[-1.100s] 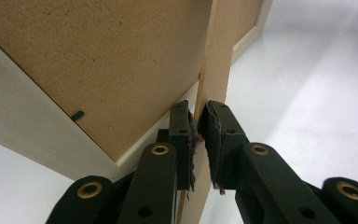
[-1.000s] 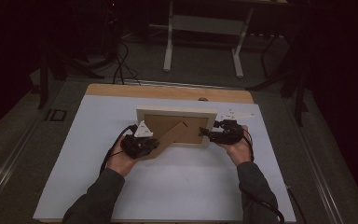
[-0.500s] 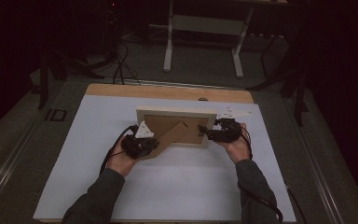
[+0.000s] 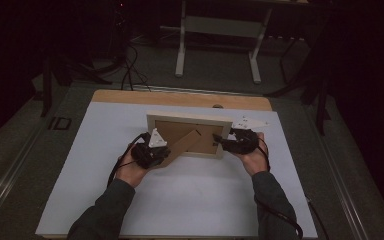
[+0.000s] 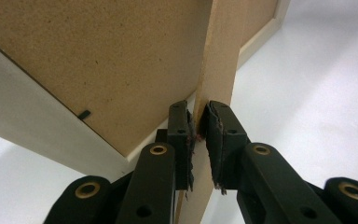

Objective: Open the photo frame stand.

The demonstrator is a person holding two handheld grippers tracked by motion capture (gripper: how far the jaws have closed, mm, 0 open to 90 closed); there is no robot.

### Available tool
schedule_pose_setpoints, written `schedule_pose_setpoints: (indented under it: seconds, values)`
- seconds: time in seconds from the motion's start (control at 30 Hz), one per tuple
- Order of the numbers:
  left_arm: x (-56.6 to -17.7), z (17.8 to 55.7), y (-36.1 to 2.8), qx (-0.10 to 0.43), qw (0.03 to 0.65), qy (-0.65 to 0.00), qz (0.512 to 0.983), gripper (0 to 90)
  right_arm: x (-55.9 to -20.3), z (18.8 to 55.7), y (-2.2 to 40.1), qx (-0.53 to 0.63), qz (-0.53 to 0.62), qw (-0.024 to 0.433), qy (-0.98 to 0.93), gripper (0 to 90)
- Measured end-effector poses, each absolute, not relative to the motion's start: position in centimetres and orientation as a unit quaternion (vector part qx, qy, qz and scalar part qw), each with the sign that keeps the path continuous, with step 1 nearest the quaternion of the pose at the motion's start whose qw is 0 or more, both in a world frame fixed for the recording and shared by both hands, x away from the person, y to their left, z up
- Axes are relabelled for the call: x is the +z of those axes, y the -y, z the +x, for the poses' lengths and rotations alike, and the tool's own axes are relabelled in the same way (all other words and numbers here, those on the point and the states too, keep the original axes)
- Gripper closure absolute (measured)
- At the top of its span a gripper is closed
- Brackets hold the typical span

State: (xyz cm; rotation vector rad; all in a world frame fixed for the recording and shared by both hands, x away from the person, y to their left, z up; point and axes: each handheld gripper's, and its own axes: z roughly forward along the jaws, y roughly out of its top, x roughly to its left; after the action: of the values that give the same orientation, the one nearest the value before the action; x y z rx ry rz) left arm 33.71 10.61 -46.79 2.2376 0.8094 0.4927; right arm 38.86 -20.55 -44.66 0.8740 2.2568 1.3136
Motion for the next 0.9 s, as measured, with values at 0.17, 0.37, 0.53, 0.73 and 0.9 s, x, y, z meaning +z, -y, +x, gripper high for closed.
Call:
schedule_pose_setpoints:
  seconds: [0.17,0.37,0.53,0.73,0.9]
  values:
    - [-46.9,33.8,-10.5,0.194,0.348,-0.319,0.86,81.6,-44.7,38.7,20.3,0.459,0.306,0.211,-0.807,50.7]
    - [-46.9,34.1,-10.5,0.195,0.35,-0.331,0.854,82.2,-44.5,38.4,19.6,0.439,0.297,0.243,-0.812,58.5]
    - [-46.7,34.2,-10.5,0.192,0.354,-0.335,0.852,82.0,-44.6,38.4,19.3,0.438,0.301,0.255,-0.808,60.4]
    - [-47.0,34.0,-10.6,0.186,0.354,-0.336,0.853,82.2,-44.6,38.0,19.2,0.437,0.295,0.252,-0.811,61.7]
    - [-47.4,33.9,-10.6,0.185,0.351,-0.343,0.851,82.3,-44.7,37.8,19.4,0.446,0.292,0.237,-0.812,61.7]
